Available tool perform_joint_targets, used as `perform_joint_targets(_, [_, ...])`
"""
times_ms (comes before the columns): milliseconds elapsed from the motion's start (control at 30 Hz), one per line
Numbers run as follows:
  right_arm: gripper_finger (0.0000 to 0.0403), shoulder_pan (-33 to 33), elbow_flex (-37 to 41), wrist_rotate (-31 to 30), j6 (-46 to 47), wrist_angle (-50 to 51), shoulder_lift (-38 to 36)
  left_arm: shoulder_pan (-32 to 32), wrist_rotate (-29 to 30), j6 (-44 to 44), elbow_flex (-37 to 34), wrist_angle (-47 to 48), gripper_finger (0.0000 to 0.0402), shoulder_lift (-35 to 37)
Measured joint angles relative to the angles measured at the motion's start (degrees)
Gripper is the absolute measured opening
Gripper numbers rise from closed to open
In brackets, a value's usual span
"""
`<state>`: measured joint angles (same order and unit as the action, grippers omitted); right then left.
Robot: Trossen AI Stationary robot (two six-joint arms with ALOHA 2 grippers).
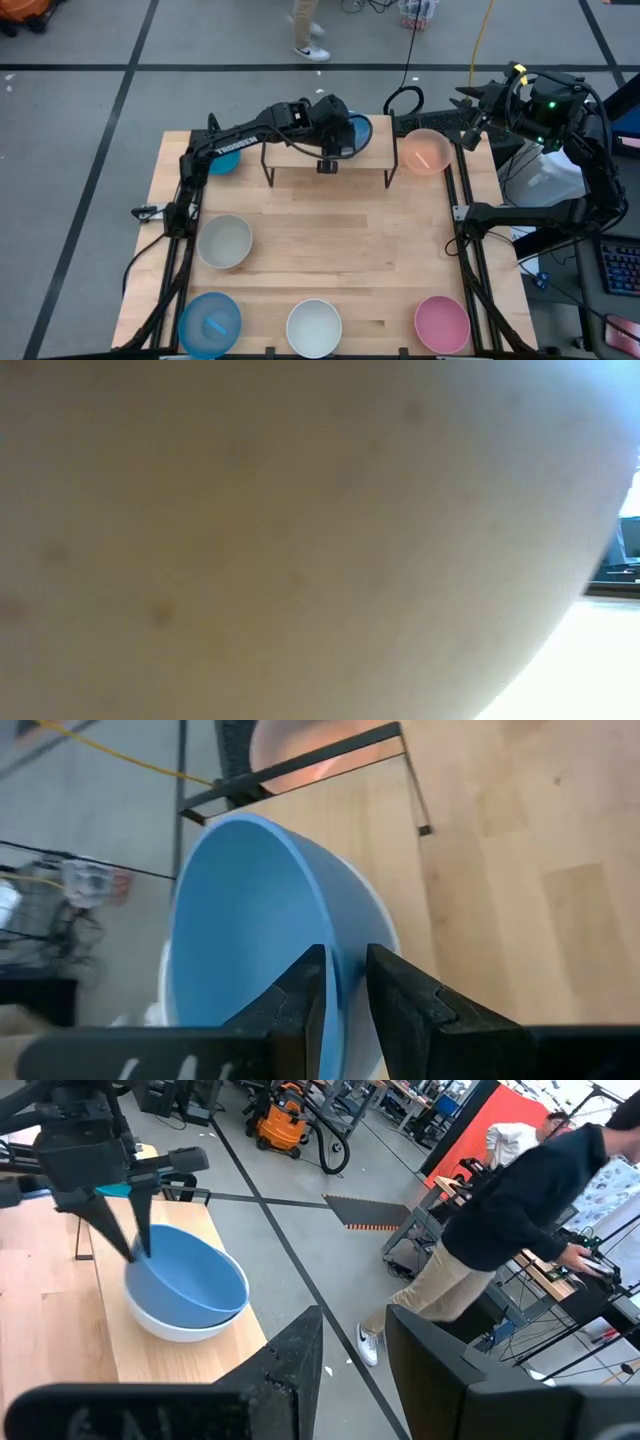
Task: Place and stack bowls onto a shelf
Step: Stack the bottom blue bowl on top of the white bowl on the shelf
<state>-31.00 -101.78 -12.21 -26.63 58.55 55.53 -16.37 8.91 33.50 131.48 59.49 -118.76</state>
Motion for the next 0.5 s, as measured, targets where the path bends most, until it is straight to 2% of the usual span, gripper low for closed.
perform_joint_targets(67, [0.0107,-0.01,0.0,0.0,0.0,0.01,-0.02,0.3,2.63,-0.01,0.0,-1.22,0.0081,-0.04])
perform_joint_targets(500, [0.0107,0.0,0.0,0.0,0.0,0.01,0.0,0.94,2.16,1.04,-0.02,-3.99,0.0081,1.87])
